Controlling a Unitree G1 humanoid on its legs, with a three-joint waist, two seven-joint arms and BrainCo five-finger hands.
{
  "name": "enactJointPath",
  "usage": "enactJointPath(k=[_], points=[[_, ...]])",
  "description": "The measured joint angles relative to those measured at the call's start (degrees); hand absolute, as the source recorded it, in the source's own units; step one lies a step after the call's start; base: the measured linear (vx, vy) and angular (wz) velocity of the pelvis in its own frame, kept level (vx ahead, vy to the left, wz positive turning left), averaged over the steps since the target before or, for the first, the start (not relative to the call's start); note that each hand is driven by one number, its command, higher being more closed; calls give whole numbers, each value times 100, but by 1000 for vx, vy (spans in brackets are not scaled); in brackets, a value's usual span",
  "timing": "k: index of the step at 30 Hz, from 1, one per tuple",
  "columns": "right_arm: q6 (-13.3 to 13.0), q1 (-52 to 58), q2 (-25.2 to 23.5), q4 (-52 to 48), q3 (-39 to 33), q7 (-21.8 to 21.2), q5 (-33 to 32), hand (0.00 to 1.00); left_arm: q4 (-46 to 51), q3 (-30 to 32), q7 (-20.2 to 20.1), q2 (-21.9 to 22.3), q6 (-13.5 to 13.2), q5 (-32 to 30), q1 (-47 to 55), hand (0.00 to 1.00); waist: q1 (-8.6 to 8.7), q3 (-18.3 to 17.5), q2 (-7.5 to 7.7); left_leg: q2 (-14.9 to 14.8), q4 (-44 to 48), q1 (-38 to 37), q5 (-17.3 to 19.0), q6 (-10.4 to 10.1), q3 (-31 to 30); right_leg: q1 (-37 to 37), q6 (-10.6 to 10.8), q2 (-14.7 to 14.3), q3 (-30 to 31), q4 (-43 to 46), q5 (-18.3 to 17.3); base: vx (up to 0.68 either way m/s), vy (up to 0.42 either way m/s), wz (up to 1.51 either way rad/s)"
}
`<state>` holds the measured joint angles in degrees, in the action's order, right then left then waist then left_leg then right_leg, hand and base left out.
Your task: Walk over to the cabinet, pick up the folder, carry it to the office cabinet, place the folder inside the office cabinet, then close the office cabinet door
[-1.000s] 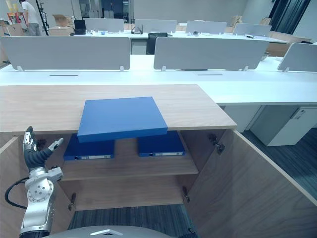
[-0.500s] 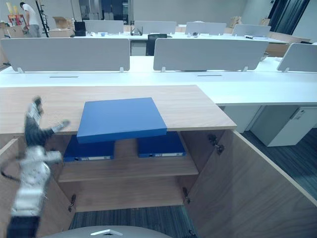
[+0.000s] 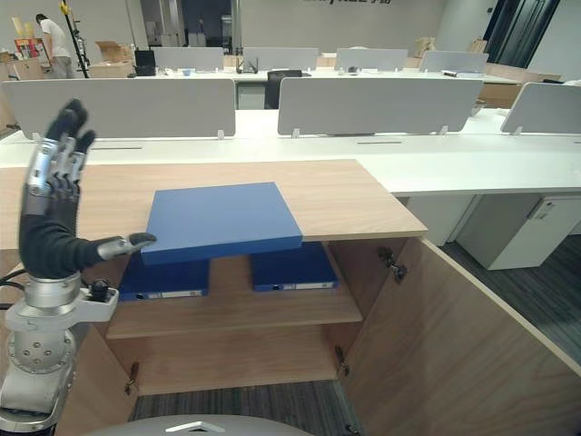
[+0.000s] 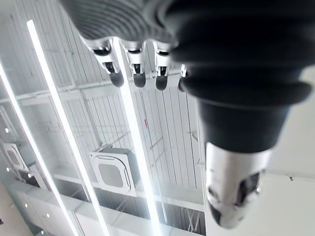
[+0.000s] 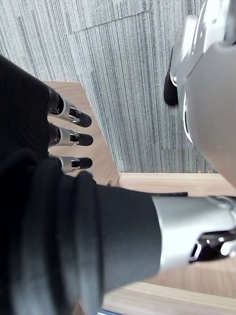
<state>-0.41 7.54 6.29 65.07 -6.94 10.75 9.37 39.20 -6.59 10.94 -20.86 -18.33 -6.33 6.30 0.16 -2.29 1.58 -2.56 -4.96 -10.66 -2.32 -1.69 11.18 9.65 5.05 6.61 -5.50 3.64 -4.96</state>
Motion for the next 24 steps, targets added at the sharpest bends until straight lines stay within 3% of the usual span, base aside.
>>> enactJointPath(k=[5, 9, 13, 24], points=[[-51, -8, 3, 2, 4, -10, 0, 0, -491, -738, -154, -217, 93, -732, -380, 0, 22, -1, 2, 12, 1, 69, -5, 6, -9, -53, -8, 0, 5, -15, 16, 0, 0, 0], [-67, -64, 0, 12, 4, -15, -1, 0, -1220, -1296, -344, -359, 185, -1613, -724, 0, 80, -11, 0, 12, 4, 151, -36, 51, -9, -175, -15, -20, 13, -17, 59, 26, -5, 0], [-84, -156, 1, 69, 3, -12, -6, 0, -1872, -1705, -258, -463, 266, -2647, -1073, 0, 107, 21, 24, 25, 4, 137, -39, 60, -15, -158, -27, -43, 11, -49, 71, 23, -4, -1], [-59, -220, -11, -19, -3, -8, -12, 0, -3190, -1886, 42, -612, 658, -4163, -1388, 0, 193, 178, 53, 8, 4, 145, -23, 46, -21, -158, -66, -58, -6, -82, 36, 0, 0, 0]])
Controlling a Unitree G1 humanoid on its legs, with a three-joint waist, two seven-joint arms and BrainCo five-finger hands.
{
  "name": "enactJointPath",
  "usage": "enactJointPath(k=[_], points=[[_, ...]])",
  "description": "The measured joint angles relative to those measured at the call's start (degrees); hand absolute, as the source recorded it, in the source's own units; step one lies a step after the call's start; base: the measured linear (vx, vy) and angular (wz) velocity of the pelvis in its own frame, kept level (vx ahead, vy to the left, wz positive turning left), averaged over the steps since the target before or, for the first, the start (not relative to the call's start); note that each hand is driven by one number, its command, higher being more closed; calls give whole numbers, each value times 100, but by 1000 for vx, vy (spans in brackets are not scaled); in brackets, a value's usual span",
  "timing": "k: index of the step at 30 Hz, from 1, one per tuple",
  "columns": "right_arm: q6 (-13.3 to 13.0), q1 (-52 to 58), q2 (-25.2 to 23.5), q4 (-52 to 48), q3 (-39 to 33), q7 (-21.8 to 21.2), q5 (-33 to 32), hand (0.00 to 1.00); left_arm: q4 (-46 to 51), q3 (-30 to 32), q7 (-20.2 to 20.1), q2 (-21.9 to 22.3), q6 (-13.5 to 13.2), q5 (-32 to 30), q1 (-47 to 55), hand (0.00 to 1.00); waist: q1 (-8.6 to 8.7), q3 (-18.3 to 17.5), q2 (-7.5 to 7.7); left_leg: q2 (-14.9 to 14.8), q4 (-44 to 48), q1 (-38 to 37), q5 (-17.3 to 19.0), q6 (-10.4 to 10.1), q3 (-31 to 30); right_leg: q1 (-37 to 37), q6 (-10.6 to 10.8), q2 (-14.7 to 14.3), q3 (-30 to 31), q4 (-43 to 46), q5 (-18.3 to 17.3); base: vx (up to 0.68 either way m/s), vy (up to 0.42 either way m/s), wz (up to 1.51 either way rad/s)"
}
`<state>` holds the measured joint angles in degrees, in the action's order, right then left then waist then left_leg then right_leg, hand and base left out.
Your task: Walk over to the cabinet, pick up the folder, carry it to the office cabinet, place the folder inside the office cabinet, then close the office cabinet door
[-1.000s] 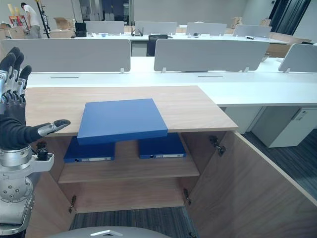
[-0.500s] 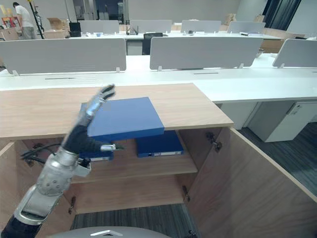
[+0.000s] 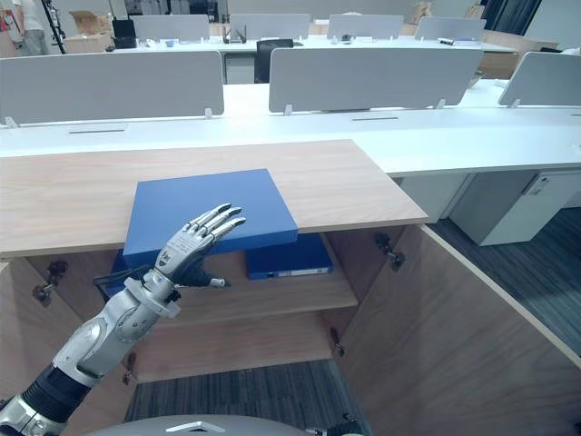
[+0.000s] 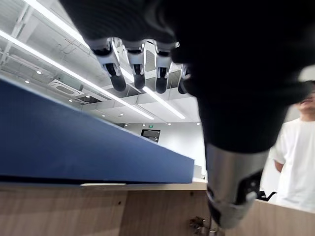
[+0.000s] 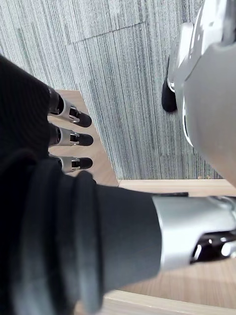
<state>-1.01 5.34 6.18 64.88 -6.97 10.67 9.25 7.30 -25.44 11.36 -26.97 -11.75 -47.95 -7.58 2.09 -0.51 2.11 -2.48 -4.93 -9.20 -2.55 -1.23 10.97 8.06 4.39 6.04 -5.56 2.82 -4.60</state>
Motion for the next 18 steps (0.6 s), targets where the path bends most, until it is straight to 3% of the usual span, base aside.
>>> enactJointPath(k=[4, 13, 14, 18], points=[[3, 6, -7, -34, -7, 7, -8, 0, -213, 82, 257, 96, 273, -639, 31, 0, -1, 16, 14, 6, 0, 11, 25, 16, 0, 10, 2, 2, -7, -51, 2, 0, 0, 0], [37, 14, -49, -37, -108, -1, -104, 0, -214, 572, 510, 652, 608, -1010, 287, 0, -5, 80, 52, 10, 0, 10, 56, 12, -51, 88, 40, 3, -113, -128, 24, 6, -3, 2], [44, 14, -48, -37, -113, -4, -104, 0, -214, 597, 514, 688, 616, -1035, 292, 100, -6, 80, 52, 10, 0, 11, 56, 11, -59, 92, 40, 2, -119, -129, 24, 9, -11, 7], [88, 4, -55, -38, -130, -14, -120, 0, -214, 856, 547, 878, 646, -1126, 468, 100, 24, 79, 45, 1, 0, 0, 60, 5, -76, 126, 40, -8, -132, -153, 24, 0, -3, 1]])
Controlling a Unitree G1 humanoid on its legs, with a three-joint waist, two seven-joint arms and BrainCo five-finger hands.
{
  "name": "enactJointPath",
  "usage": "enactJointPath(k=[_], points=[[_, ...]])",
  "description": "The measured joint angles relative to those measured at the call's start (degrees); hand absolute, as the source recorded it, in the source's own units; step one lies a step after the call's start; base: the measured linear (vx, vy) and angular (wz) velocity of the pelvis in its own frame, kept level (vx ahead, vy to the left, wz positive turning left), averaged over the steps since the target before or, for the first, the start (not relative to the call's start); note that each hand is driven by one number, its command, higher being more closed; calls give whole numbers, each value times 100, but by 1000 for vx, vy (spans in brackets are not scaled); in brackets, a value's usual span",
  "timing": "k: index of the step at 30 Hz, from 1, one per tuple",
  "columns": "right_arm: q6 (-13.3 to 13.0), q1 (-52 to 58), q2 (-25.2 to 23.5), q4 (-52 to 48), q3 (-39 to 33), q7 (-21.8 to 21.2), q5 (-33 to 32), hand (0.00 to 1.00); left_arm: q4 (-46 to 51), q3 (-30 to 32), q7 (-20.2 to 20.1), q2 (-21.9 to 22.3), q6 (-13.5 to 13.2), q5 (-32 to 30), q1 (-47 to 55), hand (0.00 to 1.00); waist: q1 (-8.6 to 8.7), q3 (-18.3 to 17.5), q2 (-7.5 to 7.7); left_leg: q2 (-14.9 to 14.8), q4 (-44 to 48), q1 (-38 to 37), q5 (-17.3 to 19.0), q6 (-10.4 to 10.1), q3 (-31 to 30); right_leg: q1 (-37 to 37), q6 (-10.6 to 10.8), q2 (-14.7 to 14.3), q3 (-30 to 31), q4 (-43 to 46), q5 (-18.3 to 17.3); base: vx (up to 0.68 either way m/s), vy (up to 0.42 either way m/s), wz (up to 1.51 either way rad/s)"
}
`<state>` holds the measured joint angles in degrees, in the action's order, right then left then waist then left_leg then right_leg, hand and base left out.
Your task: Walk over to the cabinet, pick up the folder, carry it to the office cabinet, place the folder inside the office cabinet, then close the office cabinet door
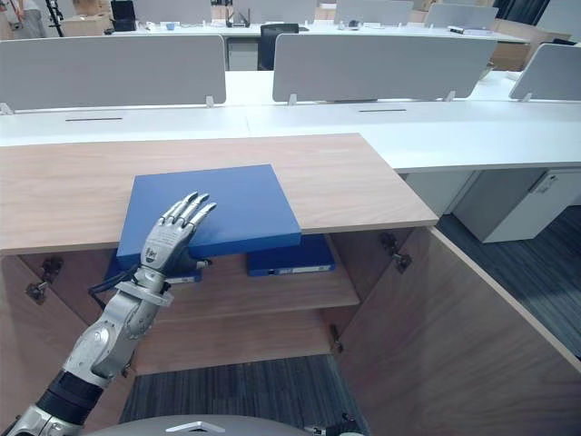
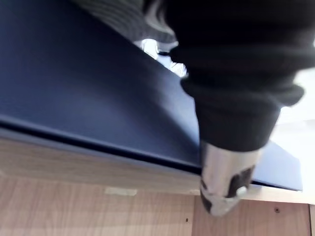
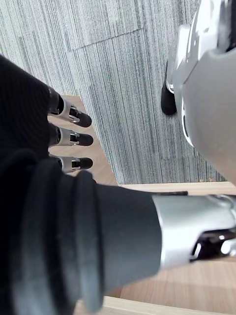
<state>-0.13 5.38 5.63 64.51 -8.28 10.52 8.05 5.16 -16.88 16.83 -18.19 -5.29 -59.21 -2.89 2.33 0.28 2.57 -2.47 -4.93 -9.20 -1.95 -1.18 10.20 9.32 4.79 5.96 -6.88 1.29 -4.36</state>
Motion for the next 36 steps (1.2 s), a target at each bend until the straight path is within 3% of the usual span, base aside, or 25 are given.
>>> enactJointPath(k=[7, 15, 19, 26, 36], points=[[37, 8, -1, -3, -39, -14, -175, 0, 73, 337, 51, 37, 27, -190, 59, 100, 44, -6, -13, -2, -1, -2, 2, -3, 18, 5, -23, -2, 15, -29, -13, 0, 0, 0], [31, 21, 2, -39, -32, -13, -214, 0, 547, 490, 146, 11, -35, 0, 129, 100, 85, -14, -36, -2, -1, 9, 15, -4, 37, 6, -27, -1, 23, -69, -8, 1, 0, -1], [-95, 131, 32, -59, 38, 3, -376, 0, 1650, 424, 173, 274, -247, 771, 557, 100, 33, -80, -59, -4, 2, 118, 38, -37, 100, -148, 40, 3, 136, 3, 40, 31, 7, -8], [-153, 182, 58, -218, 395, 84, -433, 0, 2455, -17, 363, 758, -701, 2485, 617, 100, -21, -129, -84, -13, -1, 159, 36, -34, 101, -217, 38, -2, 160, 47, 38, -1, -1, 0], [-526, 503, -66, -1533, 764, 266, -861, 0, 2975, -302, 670, 1081, -777, 4301, 1078, 100, -31, -255, -102, -24, -1, 216, 7, 3, 239, -380, 47, -20, 301, 111, 73, -14, -1, -6]])
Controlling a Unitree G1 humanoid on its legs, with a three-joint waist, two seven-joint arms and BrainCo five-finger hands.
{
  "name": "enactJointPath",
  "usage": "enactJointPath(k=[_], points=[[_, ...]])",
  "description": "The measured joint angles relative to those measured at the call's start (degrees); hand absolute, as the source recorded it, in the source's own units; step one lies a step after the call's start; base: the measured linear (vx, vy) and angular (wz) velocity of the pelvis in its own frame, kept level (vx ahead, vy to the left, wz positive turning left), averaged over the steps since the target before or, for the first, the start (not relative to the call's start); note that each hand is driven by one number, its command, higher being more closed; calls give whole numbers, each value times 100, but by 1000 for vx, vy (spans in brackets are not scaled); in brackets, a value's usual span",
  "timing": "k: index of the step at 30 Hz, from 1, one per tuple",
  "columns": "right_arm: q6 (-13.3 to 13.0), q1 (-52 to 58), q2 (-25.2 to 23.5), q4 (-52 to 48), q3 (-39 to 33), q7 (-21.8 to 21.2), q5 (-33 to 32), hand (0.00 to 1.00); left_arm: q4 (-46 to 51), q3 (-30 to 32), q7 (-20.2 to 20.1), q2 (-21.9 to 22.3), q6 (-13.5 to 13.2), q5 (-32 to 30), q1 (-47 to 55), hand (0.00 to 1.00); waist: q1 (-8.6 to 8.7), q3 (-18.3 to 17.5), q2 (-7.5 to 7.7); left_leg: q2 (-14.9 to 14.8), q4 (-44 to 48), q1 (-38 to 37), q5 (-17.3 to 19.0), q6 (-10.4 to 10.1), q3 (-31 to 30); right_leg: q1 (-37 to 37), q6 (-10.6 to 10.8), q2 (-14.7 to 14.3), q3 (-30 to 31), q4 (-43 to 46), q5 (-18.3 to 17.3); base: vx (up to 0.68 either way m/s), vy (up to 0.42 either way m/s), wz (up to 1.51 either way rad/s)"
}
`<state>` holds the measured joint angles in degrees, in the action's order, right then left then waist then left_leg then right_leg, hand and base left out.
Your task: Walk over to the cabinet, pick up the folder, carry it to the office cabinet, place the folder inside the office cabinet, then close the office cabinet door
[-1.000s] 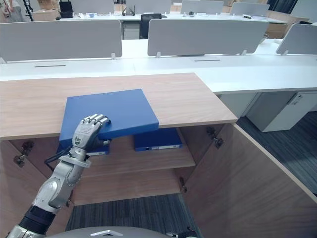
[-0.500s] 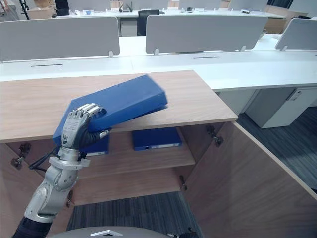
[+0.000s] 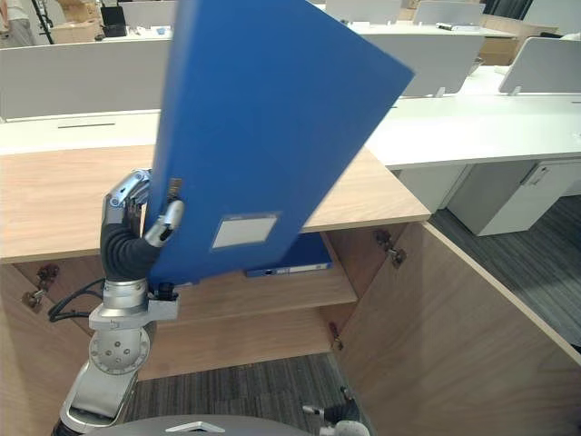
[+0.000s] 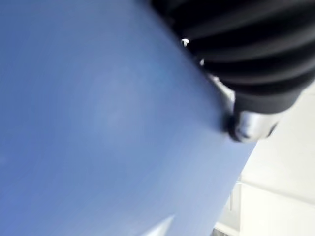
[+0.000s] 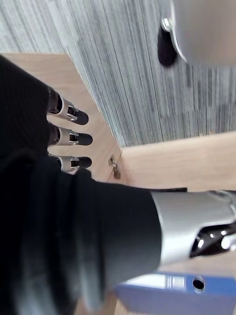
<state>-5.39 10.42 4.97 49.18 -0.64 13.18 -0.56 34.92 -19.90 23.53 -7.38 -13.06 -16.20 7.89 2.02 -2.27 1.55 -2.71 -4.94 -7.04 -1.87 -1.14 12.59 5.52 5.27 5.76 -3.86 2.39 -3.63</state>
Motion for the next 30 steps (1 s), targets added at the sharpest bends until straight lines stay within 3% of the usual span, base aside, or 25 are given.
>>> enactJointPath(k=[7, 14, 19, 30], points=[[-318, 462, -580, -1846, 40, -10, -532, 0, 278, 489, -3, 231, -177, 894, 522, 100, 4, 22, 27, 4, 0, 26, -8, 13, 82, -85, 11, 0, 84, 8, 47, -27, 0, -7], [-878, 1050, -838, -4412, -25, -85, -1333, 0, 277, 745, -116, 363, -185, 1121, 1015, 100, 76, 147, 96, 8, 0, 83, 12, -11, 159, -193, 21, 4, 147, -13, 53, -16, 5, -5], [-1180, 1156, -867, -5515, -69, -180, -1502, 0, 277, 867, -174, 429, -185, 1158, 1139, 100, 145, 195, 118, 11, 4, 116, 19, 18, 201, -252, 30, 3, 179, -21, 72, 17, 4, -4], [-1387, 1021, -842, -7257, -229, -279, -1583, 0, 278, 1212, -276, 568, -186, 1155, 1132, 100, 159, 240, 77, 14, 37, 194, 87, 24, 327, -335, 59, -3, 305, -102, 151, 20, 4, -6]])
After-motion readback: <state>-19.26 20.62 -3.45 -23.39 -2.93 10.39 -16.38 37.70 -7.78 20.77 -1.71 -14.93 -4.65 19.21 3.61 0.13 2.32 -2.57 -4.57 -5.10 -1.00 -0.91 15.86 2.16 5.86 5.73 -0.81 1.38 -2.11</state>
